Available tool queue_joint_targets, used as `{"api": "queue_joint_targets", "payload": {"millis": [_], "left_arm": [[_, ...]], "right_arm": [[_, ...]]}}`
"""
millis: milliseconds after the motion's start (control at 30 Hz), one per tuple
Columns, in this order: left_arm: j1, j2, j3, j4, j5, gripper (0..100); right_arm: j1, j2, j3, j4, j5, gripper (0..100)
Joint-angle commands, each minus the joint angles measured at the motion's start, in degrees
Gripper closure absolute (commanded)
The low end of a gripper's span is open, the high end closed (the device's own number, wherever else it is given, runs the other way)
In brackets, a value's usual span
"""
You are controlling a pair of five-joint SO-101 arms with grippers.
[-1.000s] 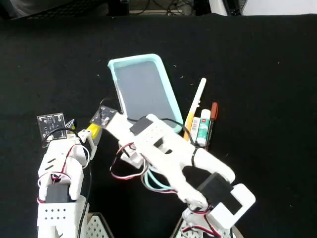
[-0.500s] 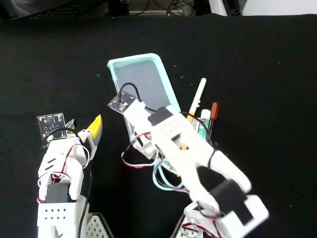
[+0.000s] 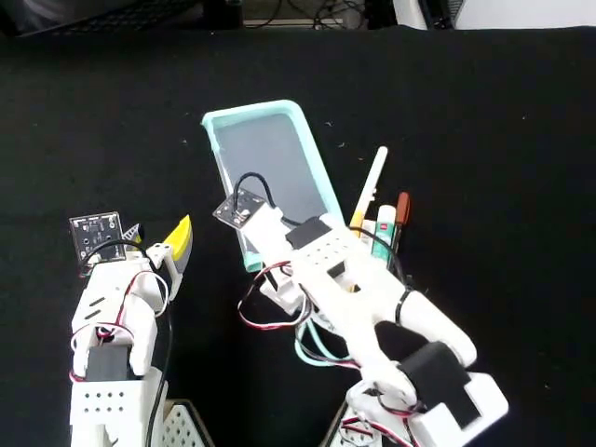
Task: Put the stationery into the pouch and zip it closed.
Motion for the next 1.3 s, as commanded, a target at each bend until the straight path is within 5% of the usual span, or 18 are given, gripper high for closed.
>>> {"api": "queue_joint_targets", "payload": {"millis": [0,133,367,533,800,1267], "left_arm": [[-0.6,-0.4,0.3,-0.2,-0.1,72],[-0.3,-0.4,0.5,0.1,-0.4,72],[7.1,0.0,0.8,7.8,-0.5,71],[12.0,-0.4,-1.5,12.4,-6.2,72],[5.8,-0.3,-2.9,11.9,-8.2,72],[13.6,-0.2,-0.8,5.5,-8.2,72]], "right_arm": [[0.6,0.7,-0.5,-0.6,0.4,86.9],[0.7,0.7,-0.2,-0.3,1.7,99.2],[6.2,-6.5,-0.7,-0.7,2.0,98.6],[1.8,-13.5,-2.7,-1.2,1.4,98.6],[-1.2,-14.2,-11.4,1.8,0.3,98.6],[-5.1,-14.6,-13.1,2.9,0.2,98.6]]}}
